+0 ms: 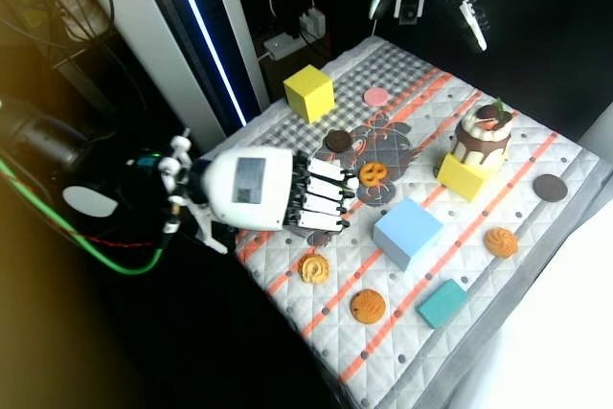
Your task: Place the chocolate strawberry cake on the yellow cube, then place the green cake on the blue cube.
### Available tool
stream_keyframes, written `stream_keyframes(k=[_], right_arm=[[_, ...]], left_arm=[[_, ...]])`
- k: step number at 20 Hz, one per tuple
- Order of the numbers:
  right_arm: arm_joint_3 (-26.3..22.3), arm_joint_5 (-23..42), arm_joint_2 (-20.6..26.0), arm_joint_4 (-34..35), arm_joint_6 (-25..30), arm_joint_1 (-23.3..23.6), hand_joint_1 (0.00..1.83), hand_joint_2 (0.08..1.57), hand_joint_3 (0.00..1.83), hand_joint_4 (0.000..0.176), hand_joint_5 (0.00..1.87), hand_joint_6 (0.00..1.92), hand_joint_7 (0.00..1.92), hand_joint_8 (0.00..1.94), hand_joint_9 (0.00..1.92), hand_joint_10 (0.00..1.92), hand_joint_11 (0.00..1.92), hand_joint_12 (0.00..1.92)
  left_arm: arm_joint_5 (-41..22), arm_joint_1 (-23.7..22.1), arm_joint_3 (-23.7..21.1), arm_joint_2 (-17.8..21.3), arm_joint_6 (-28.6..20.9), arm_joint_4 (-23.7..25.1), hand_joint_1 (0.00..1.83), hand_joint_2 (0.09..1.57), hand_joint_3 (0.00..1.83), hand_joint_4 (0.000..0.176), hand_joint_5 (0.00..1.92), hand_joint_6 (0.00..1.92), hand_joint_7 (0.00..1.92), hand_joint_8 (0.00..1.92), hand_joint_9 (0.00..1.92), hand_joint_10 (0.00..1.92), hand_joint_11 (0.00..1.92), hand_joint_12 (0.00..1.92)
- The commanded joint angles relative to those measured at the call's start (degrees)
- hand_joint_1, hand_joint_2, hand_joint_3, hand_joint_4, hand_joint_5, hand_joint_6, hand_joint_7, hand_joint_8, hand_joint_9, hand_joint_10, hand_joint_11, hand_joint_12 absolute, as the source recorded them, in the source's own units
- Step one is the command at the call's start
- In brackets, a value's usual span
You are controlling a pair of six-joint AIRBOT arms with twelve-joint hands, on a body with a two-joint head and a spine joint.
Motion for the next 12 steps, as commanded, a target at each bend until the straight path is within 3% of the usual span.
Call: stream_keyframes(k=[1,3,5,6,7,8,9,11,12], right_arm=[[0.38,10.95,0.54,2.32,0.42,2.14,1.37,1.12,0.0,0.0,0.93,1.02,0.98,0.97,0.88,1.21,0.78,1.15],[0.75,10.99,0.31,2.44,0.4,3.05,1.37,1.11,0.0,0.0,0.93,1.08,1.0,0.88,0.93,1.14,0.87,1.09],[2.07,10.86,-0.58,2.75,0.4,5.03,1.37,1.1,0.0,0.0,0.95,1.01,1.02,0.9,0.97,1.12,0.85,1.2],[3.29,9.99,-1.48,2.93,0.4,7.07,1.37,1.1,0.0,0.0,0.94,1.0,1.02,0.94,0.96,1.14,0.81,1.28],[4.33,8.19,-2.34,2.92,-0.1,9.22,1.36,1.13,0.0,0.0,0.98,1.02,0.87,1.09,0.88,1.23,0.74,1.32],[4.33,8.19,-2.34,2.92,-0.1,9.22,1.35,1.16,0.0,0.0,0.96,1.1,0.82,1.16,0.76,1.34,0.49,1.38],[5.86,5.13,-3.55,2.9,-1.22,12.17,1.35,1.16,0.0,0.0,0.95,1.12,0.82,1.14,0.76,1.33,0.56,1.34],[5.86,5.13,-3.55,2.9,-1.22,12.17,1.35,1.16,0.0,0.0,0.97,1.06,0.85,1.12,0.76,1.35,0.57,1.33],[7.16,2.69,-4.6,2.86,-2.23,14.64,1.35,1.16,0.0,0.0,1.0,1.02,0.84,1.15,0.71,1.39,0.39,1.42]], left_arm=[[-7.33,-0.16,0.12,-0.12,-0.4,0.13,0.71,0.84,0.0,0.176,0.0,0.0,0.0,0.0,0.0,0.0,0.0,0.0],[-7.33,-0.16,0.14,-0.15,-0.4,0.13,0.71,0.82,0.0,0.176,0.0,0.0,0.0,0.0,0.0,0.0,0.0,0.0],[-7.3,-0.16,0.16,-0.2,-0.4,0.12,0.74,0.84,0.0,0.176,0.0,0.0,0.0,0.0,0.0,0.0,0.0,0.0],[-7.27,-0.16,0.21,-0.31,-0.4,0.11,0.74,0.84,0.0,0.176,0.0,0.0,0.0,0.0,0.0,0.0,0.0,0.0],[-7.22,-0.16,0.23,-0.42,-0.4,0.1,0.74,0.84,0.0,0.176,0.0,0.0,0.0,0.0,0.0,0.0,0.0,0.0],[-7.22,-0.16,0.23,-0.42,-0.4,0.1,0.75,0.85,0.01,0.176,0.0,0.0,0.0,0.0,0.0,0.0,0.0,0.0],[-6.97,-0.16,0.28,-0.58,-0.59,0.01,0.73,0.86,0.01,0.176,0.0,0.0,0.0,0.0,0.0,0.0,0.0,0.0],[-6.97,-0.16,0.28,-0.58,-0.59,0.01,0.74,0.86,0.01,0.176,0.0,0.0,0.0,0.0,0.0,0.0,0.0,0.0],[-6.72,-0.16,0.4,-0.72,-0.73,0.0,0.74,0.86,0.01,0.175,0.0,0.0,0.0,0.0,0.0,0.0,0.0,0.0]])
